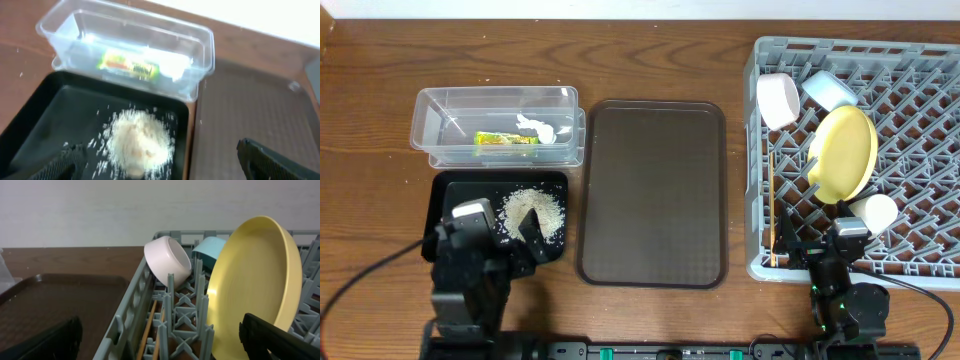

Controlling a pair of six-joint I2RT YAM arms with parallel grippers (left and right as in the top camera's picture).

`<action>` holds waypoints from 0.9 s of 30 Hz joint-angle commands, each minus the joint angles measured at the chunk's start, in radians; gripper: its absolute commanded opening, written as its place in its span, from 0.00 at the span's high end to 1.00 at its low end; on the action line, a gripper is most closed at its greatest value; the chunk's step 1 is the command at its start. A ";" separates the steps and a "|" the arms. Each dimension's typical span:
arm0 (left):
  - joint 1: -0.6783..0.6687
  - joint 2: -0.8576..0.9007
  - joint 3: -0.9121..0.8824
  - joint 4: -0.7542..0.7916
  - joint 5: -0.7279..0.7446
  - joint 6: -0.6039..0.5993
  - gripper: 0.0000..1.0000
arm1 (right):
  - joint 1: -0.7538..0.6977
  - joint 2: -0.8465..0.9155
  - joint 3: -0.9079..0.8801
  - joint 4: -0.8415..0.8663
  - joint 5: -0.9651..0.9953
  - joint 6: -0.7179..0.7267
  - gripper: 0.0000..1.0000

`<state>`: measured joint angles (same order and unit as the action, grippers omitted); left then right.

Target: Sort waste into correct bins and load items into the dishwasher rack

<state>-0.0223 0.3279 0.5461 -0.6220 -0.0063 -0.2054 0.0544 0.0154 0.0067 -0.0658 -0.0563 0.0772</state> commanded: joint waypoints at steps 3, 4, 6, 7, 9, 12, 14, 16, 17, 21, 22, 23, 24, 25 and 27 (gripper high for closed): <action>0.006 -0.156 -0.222 0.196 -0.001 0.014 0.02 | -0.008 -0.003 -0.001 -0.004 -0.011 -0.015 0.01; 0.006 -0.181 -0.258 0.239 -0.001 0.014 0.02 | -0.008 -0.003 -0.001 -0.004 -0.011 -0.015 0.01; 0.006 -0.229 -0.329 0.324 -0.001 0.015 0.02 | -0.008 -0.003 -0.001 -0.004 -0.011 -0.015 0.01; 0.006 -0.254 -0.367 0.370 -0.001 0.016 0.02 | -0.008 -0.003 -0.001 -0.004 -0.011 -0.015 0.01; 0.006 -0.293 -0.431 0.458 0.000 0.031 0.02 | -0.008 -0.003 -0.001 -0.004 -0.011 -0.015 0.01; 0.006 -0.327 -0.505 0.572 0.019 0.085 0.02 | -0.008 -0.003 -0.001 -0.004 -0.011 -0.015 0.01; 0.006 -0.326 -0.541 0.640 0.050 0.156 0.02 | -0.008 -0.003 -0.001 -0.004 -0.011 -0.015 0.01; 0.006 -0.327 -0.542 0.631 0.067 0.220 0.02 | -0.008 -0.003 -0.001 -0.004 -0.011 -0.015 0.01; 0.006 -0.326 -0.542 0.622 0.067 0.237 0.02 | -0.008 -0.003 -0.001 -0.004 -0.011 -0.015 0.01; 0.006 -0.325 -0.542 0.557 0.074 0.223 0.02 | -0.008 -0.003 -0.001 -0.004 -0.011 -0.015 0.01; 0.006 -0.326 -0.542 0.556 0.074 0.224 0.02 | -0.008 -0.003 -0.001 -0.004 -0.011 -0.015 0.01; 0.006 -0.326 -0.542 0.556 0.074 0.224 0.02 | -0.008 -0.003 -0.001 -0.004 -0.011 -0.015 0.01; 0.006 -0.326 -0.542 0.556 0.074 0.224 0.02 | -0.008 -0.003 -0.001 -0.004 -0.011 -0.015 0.01; 0.006 -0.326 -0.542 0.556 0.074 0.224 0.02 | -0.008 -0.003 -0.001 -0.004 -0.011 -0.015 0.01; 0.006 -0.324 -0.542 0.556 0.074 0.224 0.02 | -0.008 -0.003 -0.001 -0.004 -0.011 -0.015 0.01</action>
<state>-0.0212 0.0105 0.0128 -0.0193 0.0536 -0.0017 0.0544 0.0154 0.0067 -0.0662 -0.0563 0.0742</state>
